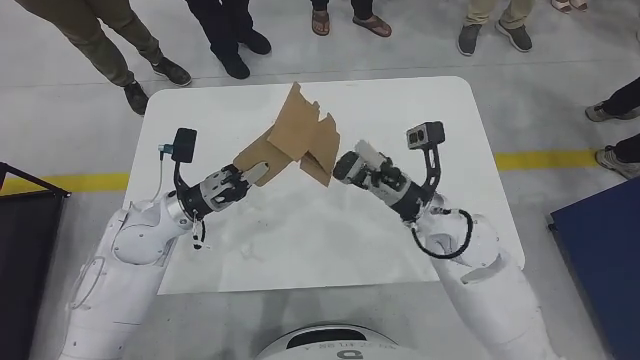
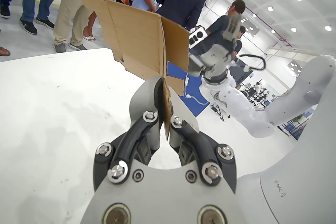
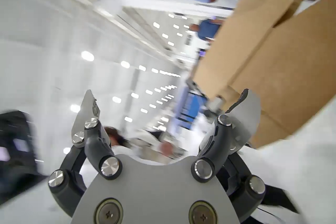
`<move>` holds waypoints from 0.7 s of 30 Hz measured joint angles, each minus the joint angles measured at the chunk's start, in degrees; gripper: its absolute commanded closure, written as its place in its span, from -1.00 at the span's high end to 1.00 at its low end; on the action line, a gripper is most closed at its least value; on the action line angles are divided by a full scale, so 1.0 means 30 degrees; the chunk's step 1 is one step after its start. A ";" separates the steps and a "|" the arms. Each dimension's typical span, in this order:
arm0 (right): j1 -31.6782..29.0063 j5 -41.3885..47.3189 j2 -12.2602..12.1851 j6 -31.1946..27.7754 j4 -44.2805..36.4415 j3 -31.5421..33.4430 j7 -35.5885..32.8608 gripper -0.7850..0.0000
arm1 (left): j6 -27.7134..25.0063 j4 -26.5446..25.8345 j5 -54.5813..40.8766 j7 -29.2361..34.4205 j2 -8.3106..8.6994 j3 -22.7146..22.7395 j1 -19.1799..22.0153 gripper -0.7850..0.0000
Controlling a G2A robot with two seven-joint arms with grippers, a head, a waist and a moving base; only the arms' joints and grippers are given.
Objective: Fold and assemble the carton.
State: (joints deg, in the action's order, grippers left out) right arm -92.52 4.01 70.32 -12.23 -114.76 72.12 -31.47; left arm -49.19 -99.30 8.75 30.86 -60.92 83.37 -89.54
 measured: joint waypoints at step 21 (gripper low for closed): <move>0.0506 -2.1432 -0.0088 0.2310 -0.1168 -0.2520 0.3345 0.97 | 0.0024 0.0156 0.0557 -0.0414 0.0169 -0.0338 0.0111 -1.00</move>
State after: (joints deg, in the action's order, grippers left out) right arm -91.00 -60.28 70.06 -5.30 -118.26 64.56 -21.44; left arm -49.12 -98.83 10.41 29.62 -60.42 82.36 -89.20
